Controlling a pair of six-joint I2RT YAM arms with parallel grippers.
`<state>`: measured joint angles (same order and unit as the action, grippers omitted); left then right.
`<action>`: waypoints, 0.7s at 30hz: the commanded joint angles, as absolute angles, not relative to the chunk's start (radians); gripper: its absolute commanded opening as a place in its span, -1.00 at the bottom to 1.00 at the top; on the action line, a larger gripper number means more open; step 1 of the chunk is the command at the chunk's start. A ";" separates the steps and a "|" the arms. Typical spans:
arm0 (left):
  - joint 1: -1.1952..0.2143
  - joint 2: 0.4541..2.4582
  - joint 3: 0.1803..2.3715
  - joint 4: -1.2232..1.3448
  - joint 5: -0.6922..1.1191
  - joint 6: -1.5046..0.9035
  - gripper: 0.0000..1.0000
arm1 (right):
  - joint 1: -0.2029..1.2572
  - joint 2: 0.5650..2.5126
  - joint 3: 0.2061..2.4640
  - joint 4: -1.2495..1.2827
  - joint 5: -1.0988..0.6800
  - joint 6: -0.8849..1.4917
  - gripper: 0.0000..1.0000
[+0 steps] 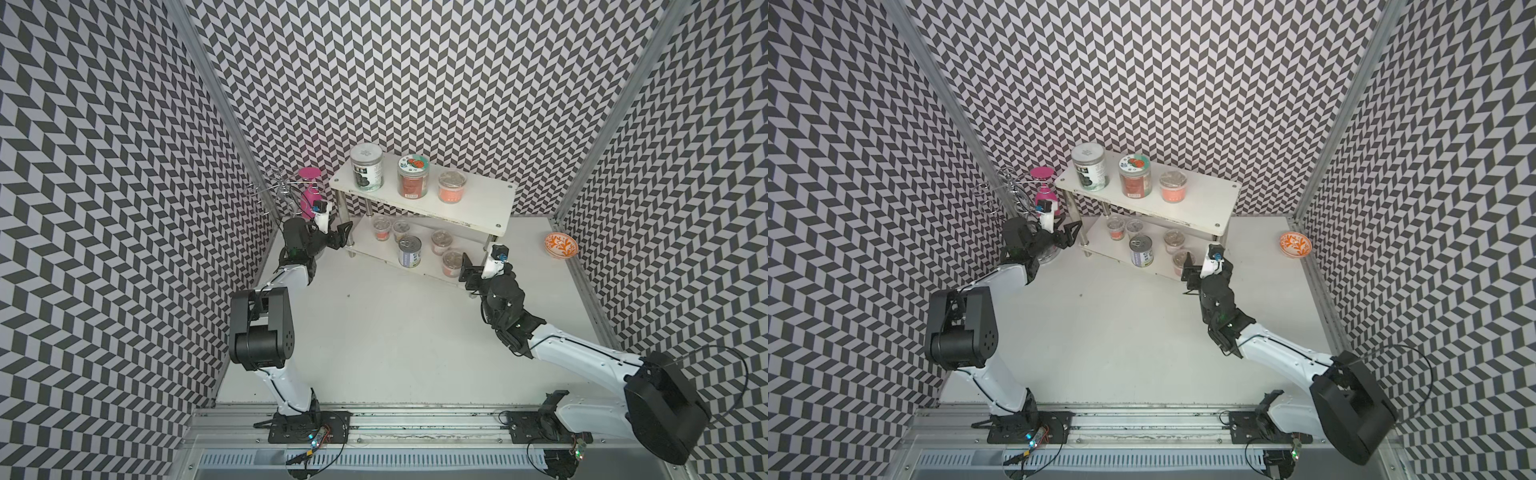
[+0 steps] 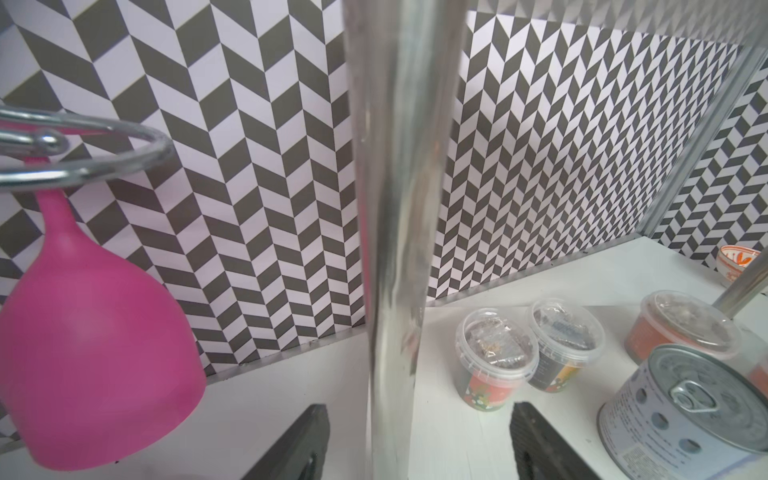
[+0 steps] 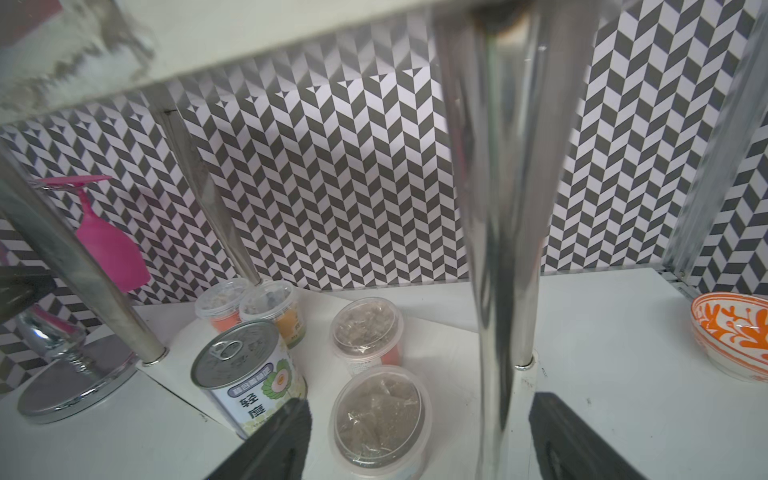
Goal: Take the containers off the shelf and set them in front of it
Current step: Adjust the shelf at the center of the board.
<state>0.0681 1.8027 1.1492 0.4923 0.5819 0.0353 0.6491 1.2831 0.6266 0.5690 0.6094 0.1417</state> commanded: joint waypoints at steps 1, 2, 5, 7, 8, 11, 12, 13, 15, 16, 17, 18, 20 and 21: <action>0.074 1.844 1.205 0.500 0.628 0.029 0.36 | 0.638 1.299 0.648 0.664 0.654 0.133 0.59; 0.074 1.857 1.218 0.499 0.633 0.030 0.32 | 0.630 1.298 0.645 0.668 0.653 0.133 0.52; 0.074 1.888 1.258 0.490 0.653 0.039 0.18 | 0.608 1.299 0.638 0.675 0.640 0.139 0.33; 0.074 1.908 1.286 0.481 0.662 0.042 0.11 | 0.602 1.307 0.644 0.679 0.636 0.131 0.25; 0.074 1.918 1.301 0.471 0.670 0.045 0.08 | 0.602 1.311 0.645 0.684 0.635 0.122 0.20; 0.074 1.940 1.336 0.449 0.697 0.061 -0.04 | 0.594 1.319 0.653 0.696 0.626 0.105 0.05; 0.074 1.945 1.341 0.443 0.704 0.065 -0.09 | 0.588 1.322 0.655 0.695 0.626 0.103 0.01; 0.073 1.949 1.345 0.436 0.710 0.070 -0.14 | 0.584 1.323 0.656 0.695 0.624 0.103 -0.03; 0.074 1.950 1.347 0.427 0.718 0.080 -0.14 | 0.574 1.324 0.656 0.698 0.614 0.104 -0.12; 0.074 1.951 1.347 0.425 0.719 0.084 -0.16 | 0.572 1.328 0.658 0.699 0.609 0.102 -0.15; 0.074 1.951 1.348 0.422 0.724 0.091 -0.20 | 0.571 1.331 0.661 0.702 0.609 0.097 -0.19; 0.074 1.951 1.348 0.420 0.729 0.094 -0.26 | 0.569 1.334 0.663 0.703 0.607 0.091 -0.23; 0.074 1.955 1.353 0.412 0.732 0.098 -0.36 | 0.567 1.345 0.671 0.710 0.608 0.082 -0.32; 0.074 1.955 1.356 0.406 0.737 0.103 -0.36 | 0.566 1.347 0.671 0.713 0.605 0.078 -0.37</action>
